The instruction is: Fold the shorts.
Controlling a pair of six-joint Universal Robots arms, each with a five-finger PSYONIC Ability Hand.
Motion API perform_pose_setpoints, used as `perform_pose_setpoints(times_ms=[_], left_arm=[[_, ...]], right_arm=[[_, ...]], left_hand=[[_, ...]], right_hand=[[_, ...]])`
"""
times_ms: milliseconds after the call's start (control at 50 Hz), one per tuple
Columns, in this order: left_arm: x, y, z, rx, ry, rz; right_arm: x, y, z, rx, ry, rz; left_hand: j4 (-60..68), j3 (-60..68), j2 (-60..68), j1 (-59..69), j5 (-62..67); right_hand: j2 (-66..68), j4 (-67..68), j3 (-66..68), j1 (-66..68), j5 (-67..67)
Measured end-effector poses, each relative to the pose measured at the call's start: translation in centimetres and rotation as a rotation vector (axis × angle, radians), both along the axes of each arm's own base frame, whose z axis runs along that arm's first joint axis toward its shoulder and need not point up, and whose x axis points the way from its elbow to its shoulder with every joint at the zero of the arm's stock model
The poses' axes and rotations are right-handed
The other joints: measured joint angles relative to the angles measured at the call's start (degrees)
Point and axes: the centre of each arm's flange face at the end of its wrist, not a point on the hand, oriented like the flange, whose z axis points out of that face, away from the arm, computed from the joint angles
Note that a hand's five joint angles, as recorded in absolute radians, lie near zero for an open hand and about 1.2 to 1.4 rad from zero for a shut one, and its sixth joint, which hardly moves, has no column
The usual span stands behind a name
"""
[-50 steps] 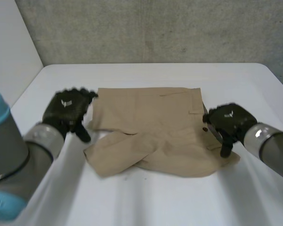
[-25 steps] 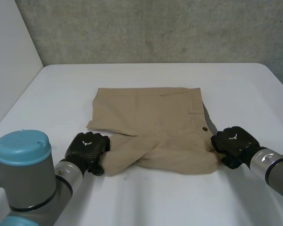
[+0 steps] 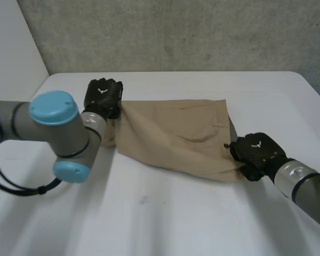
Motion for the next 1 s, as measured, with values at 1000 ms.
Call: perform_pose_setpoints(times_ms=[1000], left_arm=[[2.6, 7.1, -5.1, 0.242, -0.129, -0.149]], right_arm=[[4.5, -3.8, 1.3, 0.005, -0.218, -0.165]], left_hand=[[-25.21, -25.35, -24.55, -23.35, -25.39]], right_hand=[[0.0, 0.0, 0.0, 1.27, 0.27]])
